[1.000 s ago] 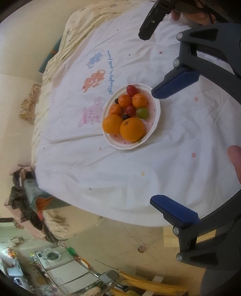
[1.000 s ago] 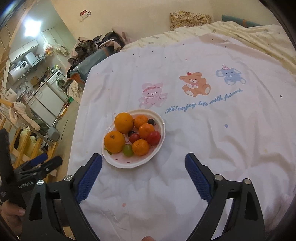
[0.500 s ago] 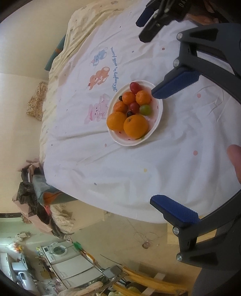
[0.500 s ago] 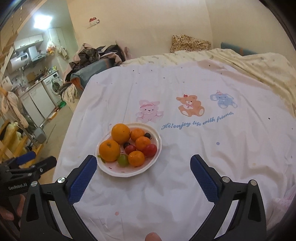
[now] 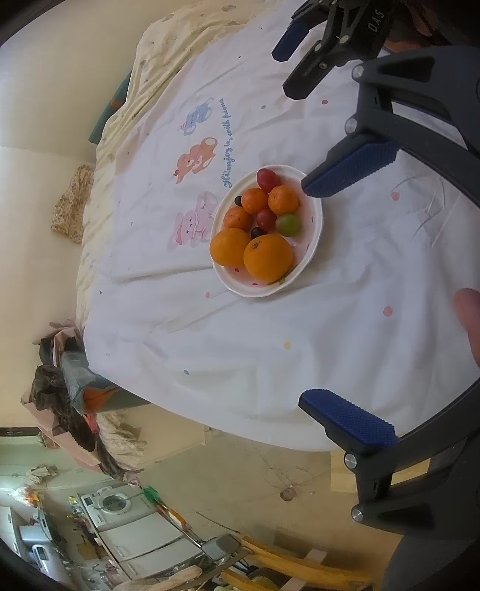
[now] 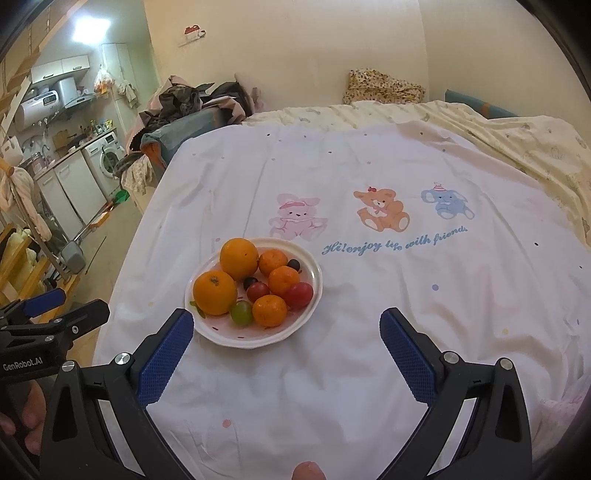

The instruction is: Organize fruits

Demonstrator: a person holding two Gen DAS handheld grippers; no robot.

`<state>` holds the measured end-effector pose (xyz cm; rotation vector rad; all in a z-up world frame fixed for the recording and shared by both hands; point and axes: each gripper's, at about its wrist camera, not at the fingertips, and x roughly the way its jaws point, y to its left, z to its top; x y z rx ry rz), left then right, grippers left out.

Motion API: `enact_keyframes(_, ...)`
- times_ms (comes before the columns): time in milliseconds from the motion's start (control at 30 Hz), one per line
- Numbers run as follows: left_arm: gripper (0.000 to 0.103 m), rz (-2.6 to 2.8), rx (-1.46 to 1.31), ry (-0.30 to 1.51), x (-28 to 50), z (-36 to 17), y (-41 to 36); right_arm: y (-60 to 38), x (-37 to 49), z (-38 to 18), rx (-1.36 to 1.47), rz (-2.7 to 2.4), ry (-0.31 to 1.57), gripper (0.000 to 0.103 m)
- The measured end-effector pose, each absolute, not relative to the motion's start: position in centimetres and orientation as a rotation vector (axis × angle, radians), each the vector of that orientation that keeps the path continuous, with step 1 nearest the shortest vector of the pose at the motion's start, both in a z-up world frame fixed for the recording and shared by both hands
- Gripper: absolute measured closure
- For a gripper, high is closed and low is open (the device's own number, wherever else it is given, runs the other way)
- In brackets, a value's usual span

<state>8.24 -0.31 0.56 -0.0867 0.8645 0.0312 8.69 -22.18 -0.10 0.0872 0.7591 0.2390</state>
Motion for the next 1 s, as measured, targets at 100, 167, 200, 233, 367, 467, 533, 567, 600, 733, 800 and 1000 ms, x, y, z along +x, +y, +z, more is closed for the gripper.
enact_keyframes(100,0.001,0.029,-0.092,0.865,8.16,0.61,-0.24,-22.16,8.7,-0.11,0.091,0.24,0.761,0.0)
enact_keyframes(167,0.001,0.028,-0.092,0.865,8.14,0.61,-0.25,-22.15,8.71,-0.13,0.088,0.24,0.762,0.0)
enact_keyframes(200,0.001,0.028,-0.091,0.866,8.12,0.62,-0.29,-22.18,8.71,-0.12,0.089,0.24,0.76,0.0)
enact_keyframes(233,0.001,0.027,-0.092,0.866,8.09,0.63,-0.32,-22.18,8.71,-0.12,0.089,0.24,0.76,0.0)
enact_keyframes(367,0.001,0.027,-0.095,0.866,8.09,0.65,-0.25,-22.19,8.74,-0.13,0.089,0.242,0.76,0.0)
enact_keyframes(467,0.001,0.026,-0.096,0.865,8.16,0.62,-0.15,-22.17,8.68,-0.11,0.089,0.24,0.761,0.0)
enact_keyframes(533,0.001,0.026,-0.096,0.866,8.16,0.61,-0.14,-22.18,8.69,-0.12,0.089,0.242,0.761,0.0)
enact_keyframes(567,0.001,0.025,-0.097,0.866,8.17,0.61,-0.12,-22.18,8.69,-0.13,0.089,0.241,0.761,0.0)
enact_keyframes(600,0.001,0.025,-0.098,0.867,8.16,0.61,-0.15,-22.12,8.63,-0.1,0.089,0.241,0.762,0.0)
enact_keyframes(733,0.001,0.025,-0.097,0.866,8.17,0.63,-0.13,-22.12,8.63,-0.09,0.09,0.241,0.761,0.0)
enact_keyframes(800,0.001,0.027,-0.099,0.867,8.16,0.63,-0.15,-22.13,8.64,-0.1,0.089,0.241,0.762,0.0)
enact_keyframes(1000,0.001,0.027,-0.105,0.864,8.18,0.56,-0.15,-22.1,8.6,-0.1,0.09,0.243,0.763,0.0)
